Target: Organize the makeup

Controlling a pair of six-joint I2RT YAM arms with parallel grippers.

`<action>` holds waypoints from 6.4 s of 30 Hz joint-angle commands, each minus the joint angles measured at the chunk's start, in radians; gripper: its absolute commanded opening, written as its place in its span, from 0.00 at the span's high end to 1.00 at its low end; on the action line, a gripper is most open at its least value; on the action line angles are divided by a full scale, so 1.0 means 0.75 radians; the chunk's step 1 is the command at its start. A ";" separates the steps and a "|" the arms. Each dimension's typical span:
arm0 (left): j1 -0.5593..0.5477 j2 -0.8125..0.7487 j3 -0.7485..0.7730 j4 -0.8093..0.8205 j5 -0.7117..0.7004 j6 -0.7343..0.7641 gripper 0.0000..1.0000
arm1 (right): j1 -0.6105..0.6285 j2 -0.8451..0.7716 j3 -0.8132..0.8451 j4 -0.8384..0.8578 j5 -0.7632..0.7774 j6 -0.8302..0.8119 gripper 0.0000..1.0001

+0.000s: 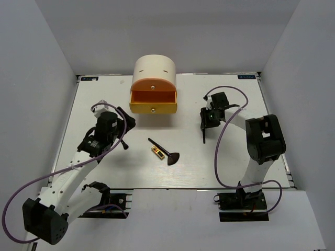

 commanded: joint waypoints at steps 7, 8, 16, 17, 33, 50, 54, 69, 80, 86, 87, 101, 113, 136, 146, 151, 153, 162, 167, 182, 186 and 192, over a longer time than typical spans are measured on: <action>0.017 0.097 -0.032 -0.414 -0.196 -0.102 0.03 | 0.083 0.130 0.124 -0.054 0.170 0.043 0.66; 0.017 0.144 -0.026 -0.441 -0.204 -0.102 0.03 | 0.088 0.138 0.118 -0.054 0.178 0.043 0.70; 0.030 0.475 0.074 -0.562 -0.208 -0.070 0.02 | 0.088 0.064 0.073 -0.044 0.026 -0.038 1.00; 0.030 0.490 0.078 -0.550 -0.202 -0.063 0.02 | 0.086 0.010 0.069 -0.038 -0.020 -0.067 1.00; 0.111 0.502 0.074 -0.439 -0.098 0.039 0.02 | 0.102 -0.494 0.232 0.240 -0.852 -0.736 1.00; 0.148 0.516 0.060 -0.402 -0.014 0.035 0.02 | 0.317 0.134 1.073 0.118 -1.123 -1.212 1.00; 0.162 0.539 0.062 -0.396 -0.020 0.037 0.02 | 0.370 0.172 1.020 0.148 -1.072 -1.204 1.00; 0.212 0.674 0.162 -0.325 -0.008 0.090 0.02 | 0.386 0.166 0.858 0.167 -0.789 -1.131 0.59; 0.236 0.827 0.219 -0.292 -0.014 0.153 0.15 | 0.366 0.062 0.805 0.250 -0.779 -0.925 0.50; 0.261 0.897 0.213 -0.276 -0.020 0.184 0.24 | 0.329 -0.136 0.640 0.328 -0.832 -0.767 0.51; 0.273 0.919 0.217 -0.269 -0.012 0.192 0.26 | 0.321 -0.191 0.575 0.332 -0.844 -0.746 0.51; 0.314 0.889 0.154 -0.253 0.056 0.221 0.81 | 0.202 -0.527 0.182 0.375 -0.857 -0.660 0.52; 0.283 0.128 0.158 -0.045 0.451 0.611 1.00 | 0.094 -0.658 -0.041 0.420 -0.871 -0.611 0.51; 0.271 0.412 0.391 0.649 1.215 1.617 0.98 | -0.023 -0.770 -0.224 0.559 -0.873 -0.519 0.51; 0.271 0.647 0.516 0.655 1.221 1.714 0.98 | -0.064 -0.780 -0.269 0.592 -0.883 -0.489 0.51; 0.271 0.709 0.516 0.622 1.213 1.753 0.95 | -0.080 -0.795 -0.295 0.596 -0.885 -0.497 0.50; 0.271 0.709 0.502 0.630 1.195 1.761 0.90 | -0.086 -0.797 -0.309 0.598 -0.886 -0.497 0.49; 0.246 0.719 0.436 0.657 1.136 1.759 0.60 | -0.090 -0.789 -0.324 0.608 -0.900 -0.497 0.48; 0.222 0.711 0.450 0.645 1.109 1.757 0.47 | -0.088 -0.789 -0.334 0.600 -0.916 -0.523 0.46; 0.238 0.266 0.481 0.400 0.684 0.939 0.36 | 0.145 -0.592 -0.183 -0.013 -1.045 -0.949 0.50; 0.238 0.104 0.326 0.171 0.604 0.698 0.35 | 0.331 -0.523 -0.191 0.050 -0.843 -0.800 0.51; 0.238 -0.076 0.066 0.056 0.585 0.383 0.31 | 0.652 -0.405 -0.158 0.126 -0.477 -0.638 0.49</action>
